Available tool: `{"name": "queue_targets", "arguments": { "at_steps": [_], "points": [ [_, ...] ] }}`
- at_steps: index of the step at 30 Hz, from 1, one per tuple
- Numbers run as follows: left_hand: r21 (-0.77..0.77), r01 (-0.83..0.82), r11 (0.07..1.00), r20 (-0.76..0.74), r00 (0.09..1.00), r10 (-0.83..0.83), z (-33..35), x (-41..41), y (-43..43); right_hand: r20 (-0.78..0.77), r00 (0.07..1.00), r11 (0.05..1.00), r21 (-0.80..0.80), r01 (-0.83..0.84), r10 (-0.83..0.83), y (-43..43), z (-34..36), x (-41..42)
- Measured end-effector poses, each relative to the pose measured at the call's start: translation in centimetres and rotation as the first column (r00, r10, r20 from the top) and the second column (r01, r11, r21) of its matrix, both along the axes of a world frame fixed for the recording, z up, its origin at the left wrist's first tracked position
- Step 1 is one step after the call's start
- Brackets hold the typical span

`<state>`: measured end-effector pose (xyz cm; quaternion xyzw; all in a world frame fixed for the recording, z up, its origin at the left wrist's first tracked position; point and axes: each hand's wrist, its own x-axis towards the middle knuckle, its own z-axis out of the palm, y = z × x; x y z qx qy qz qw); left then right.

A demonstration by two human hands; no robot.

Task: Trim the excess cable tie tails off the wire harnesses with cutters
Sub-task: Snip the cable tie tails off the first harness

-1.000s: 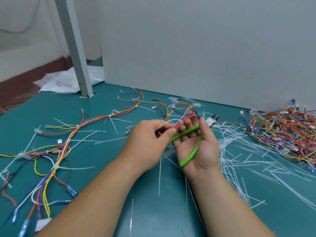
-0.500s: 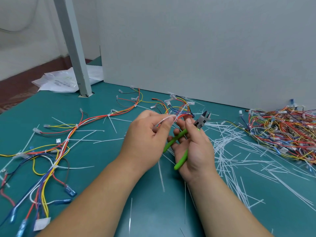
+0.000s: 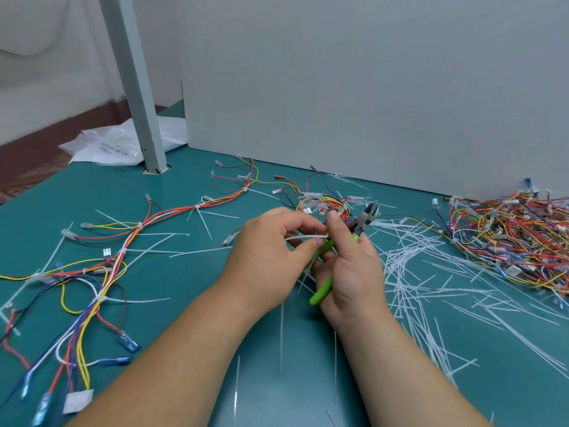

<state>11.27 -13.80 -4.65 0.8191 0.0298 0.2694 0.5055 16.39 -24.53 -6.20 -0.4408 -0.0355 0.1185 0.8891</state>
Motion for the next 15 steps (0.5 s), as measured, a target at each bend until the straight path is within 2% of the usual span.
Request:
{"name": "queue_targets", "arguments": {
  "at_steps": [5,8,10,13,15],
  "points": [
    [0.034,0.001,0.999,-0.001,1.000,-0.001,0.6,-0.3,-0.2,-0.010,0.999,0.998,-0.056,0.031,-0.031,-0.1,-0.1,0.1],
    [0.031,-0.041,0.999,0.150,0.988,0.036,1.1,-1.1,-0.5,0.023,0.999,0.992,-0.122,0.041,-0.039,-0.1,-0.1,0.0],
    [0.044,-0.165,0.985,0.270,0.951,0.147,1.3,-1.3,-0.4,0.039,0.998,0.985,-0.166,0.054,-0.048,-0.1,-0.2,0.0],
    [0.181,-0.364,0.913,0.383,0.882,0.276,1.4,-1.0,0.1,0.054,0.998,0.986,-0.161,0.049,-0.041,0.0,-0.2,-0.1],
    [0.300,-0.354,0.886,0.401,0.889,0.220,1.1,-0.7,0.3,0.082,0.997,0.989,-0.147,0.021,-0.009,0.1,-0.2,-0.1]
  ]
}}
